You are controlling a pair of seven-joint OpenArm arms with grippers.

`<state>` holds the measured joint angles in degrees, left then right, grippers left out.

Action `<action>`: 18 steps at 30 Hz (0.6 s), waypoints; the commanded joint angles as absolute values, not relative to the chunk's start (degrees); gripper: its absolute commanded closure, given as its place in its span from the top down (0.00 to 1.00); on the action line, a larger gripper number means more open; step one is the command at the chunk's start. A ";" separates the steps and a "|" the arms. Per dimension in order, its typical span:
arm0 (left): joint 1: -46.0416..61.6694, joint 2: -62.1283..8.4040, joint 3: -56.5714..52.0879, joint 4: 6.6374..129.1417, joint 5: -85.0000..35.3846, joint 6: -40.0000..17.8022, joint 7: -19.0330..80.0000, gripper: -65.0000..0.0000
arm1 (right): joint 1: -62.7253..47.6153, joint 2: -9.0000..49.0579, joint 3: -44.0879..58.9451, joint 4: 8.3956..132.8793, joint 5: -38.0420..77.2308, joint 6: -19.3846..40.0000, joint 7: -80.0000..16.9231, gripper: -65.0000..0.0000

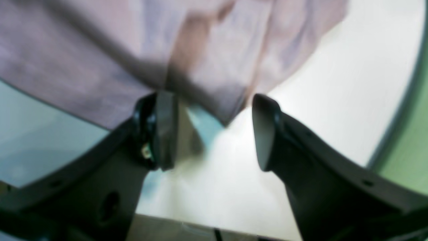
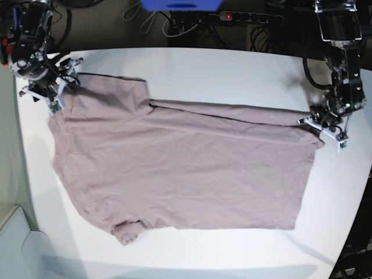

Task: Layout the t-shirt on the table in an organized manner, then fold the t-shirt properly
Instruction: 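Move both grippers to the folded edge's ends and grasp them, then hold the folded edge and pull it taut with both grippers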

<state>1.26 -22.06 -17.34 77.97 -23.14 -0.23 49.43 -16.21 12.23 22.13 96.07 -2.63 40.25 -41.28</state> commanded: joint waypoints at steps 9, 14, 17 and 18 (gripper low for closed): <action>0.66 -23.08 -17.71 78.81 -23.08 -0.31 48.57 0.00 | -14.81 13.67 22.46 95.25 -2.68 40.00 -40.92 0.38; 0.66 -23.16 -17.71 78.81 -23.08 -0.31 48.57 0.00 | -14.81 13.76 22.46 95.25 -2.68 40.00 -40.92 0.10; 0.66 -23.16 -17.71 78.81 -23.08 -0.31 48.57 0.00 | -14.90 14.73 22.46 95.25 -2.68 40.00 -40.92 0.00; 0.66 -23.16 -17.71 78.81 -23.08 -0.31 48.57 0.00 | -15.08 14.99 22.46 95.25 -2.68 40.00 -40.92 0.00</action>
<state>1.41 -22.09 -17.37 77.97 -23.14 -0.23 49.43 -15.14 14.02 22.06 94.48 -2.66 40.27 -41.34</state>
